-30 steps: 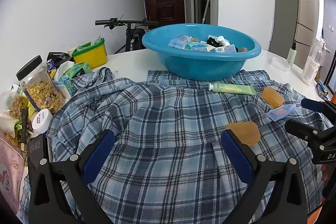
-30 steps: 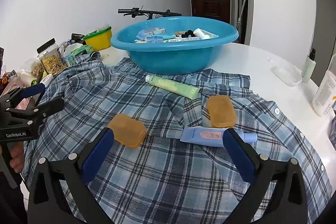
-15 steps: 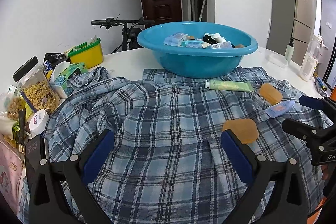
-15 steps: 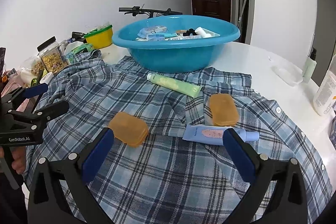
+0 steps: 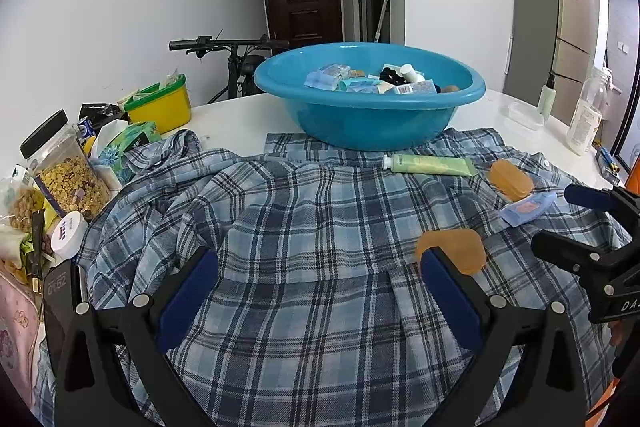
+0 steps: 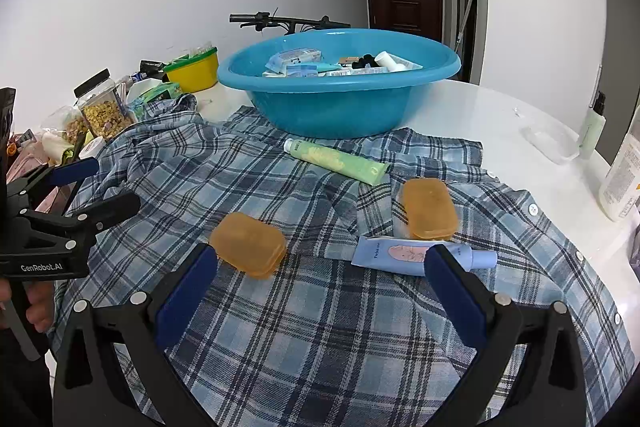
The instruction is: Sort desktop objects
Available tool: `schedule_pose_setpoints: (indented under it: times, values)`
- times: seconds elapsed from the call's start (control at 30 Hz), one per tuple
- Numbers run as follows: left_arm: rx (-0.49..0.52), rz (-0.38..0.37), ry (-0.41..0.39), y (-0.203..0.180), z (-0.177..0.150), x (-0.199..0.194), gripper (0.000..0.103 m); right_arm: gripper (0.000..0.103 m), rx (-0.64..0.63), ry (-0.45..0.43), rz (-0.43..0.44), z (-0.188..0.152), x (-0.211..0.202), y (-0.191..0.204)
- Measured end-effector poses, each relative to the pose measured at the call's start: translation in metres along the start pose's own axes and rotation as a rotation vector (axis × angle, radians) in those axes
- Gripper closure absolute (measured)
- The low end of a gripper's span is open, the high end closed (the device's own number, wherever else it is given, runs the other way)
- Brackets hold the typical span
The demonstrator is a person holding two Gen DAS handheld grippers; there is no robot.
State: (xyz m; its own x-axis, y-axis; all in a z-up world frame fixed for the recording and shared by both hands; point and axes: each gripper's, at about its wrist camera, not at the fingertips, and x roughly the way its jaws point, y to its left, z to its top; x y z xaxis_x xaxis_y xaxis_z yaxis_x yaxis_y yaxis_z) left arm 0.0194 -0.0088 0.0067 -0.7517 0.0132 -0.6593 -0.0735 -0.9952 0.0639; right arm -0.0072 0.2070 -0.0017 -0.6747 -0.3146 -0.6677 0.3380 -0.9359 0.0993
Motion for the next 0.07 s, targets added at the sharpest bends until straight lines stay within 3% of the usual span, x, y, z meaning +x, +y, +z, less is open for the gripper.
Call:
schedule_pose_setpoints:
  times: [0.07]
  values:
    - [0.002,0.003,0.006,-0.0003,0.0005,0.001,0.0,0.0,0.001,0.002,-0.001,-0.0001,0.0003,-0.0007]
